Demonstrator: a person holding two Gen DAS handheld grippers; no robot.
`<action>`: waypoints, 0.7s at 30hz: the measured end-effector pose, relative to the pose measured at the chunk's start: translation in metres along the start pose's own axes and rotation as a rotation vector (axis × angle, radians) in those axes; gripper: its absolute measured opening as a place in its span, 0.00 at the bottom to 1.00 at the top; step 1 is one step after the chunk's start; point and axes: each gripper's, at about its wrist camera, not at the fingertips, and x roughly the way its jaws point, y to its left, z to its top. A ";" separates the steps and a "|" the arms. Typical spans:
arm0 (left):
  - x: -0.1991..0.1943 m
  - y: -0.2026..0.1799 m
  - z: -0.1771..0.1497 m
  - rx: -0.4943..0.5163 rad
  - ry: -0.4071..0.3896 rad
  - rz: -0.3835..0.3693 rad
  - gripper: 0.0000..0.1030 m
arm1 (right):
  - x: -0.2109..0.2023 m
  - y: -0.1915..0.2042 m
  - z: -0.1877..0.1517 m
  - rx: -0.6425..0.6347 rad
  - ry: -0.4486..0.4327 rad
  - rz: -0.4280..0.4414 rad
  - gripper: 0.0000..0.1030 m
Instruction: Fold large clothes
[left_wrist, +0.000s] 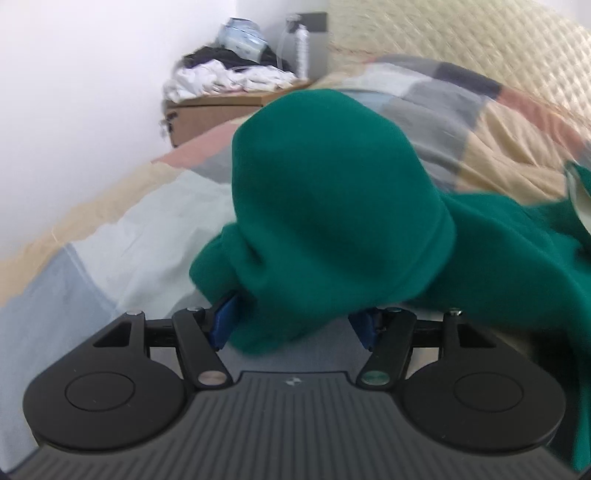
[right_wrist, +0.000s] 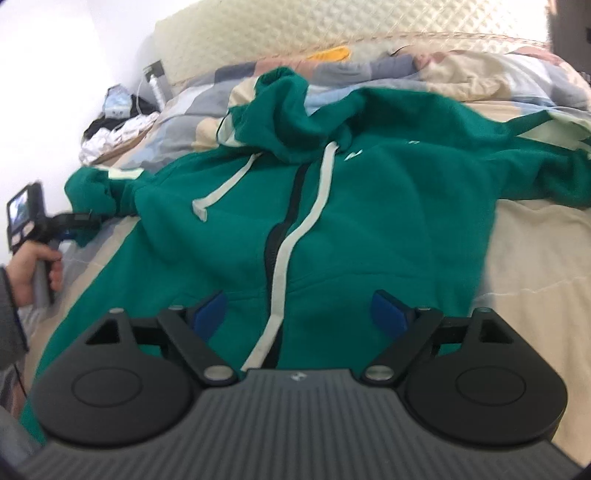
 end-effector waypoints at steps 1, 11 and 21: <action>0.007 0.000 0.004 -0.023 0.001 0.014 0.60 | 0.005 0.001 0.000 -0.011 0.004 -0.010 0.84; 0.022 0.047 0.094 -0.138 -0.156 0.254 0.24 | 0.020 0.004 -0.001 -0.048 0.039 -0.014 0.84; 0.090 0.129 0.095 -0.139 0.053 0.455 0.23 | 0.025 -0.001 0.006 -0.035 0.035 -0.054 0.84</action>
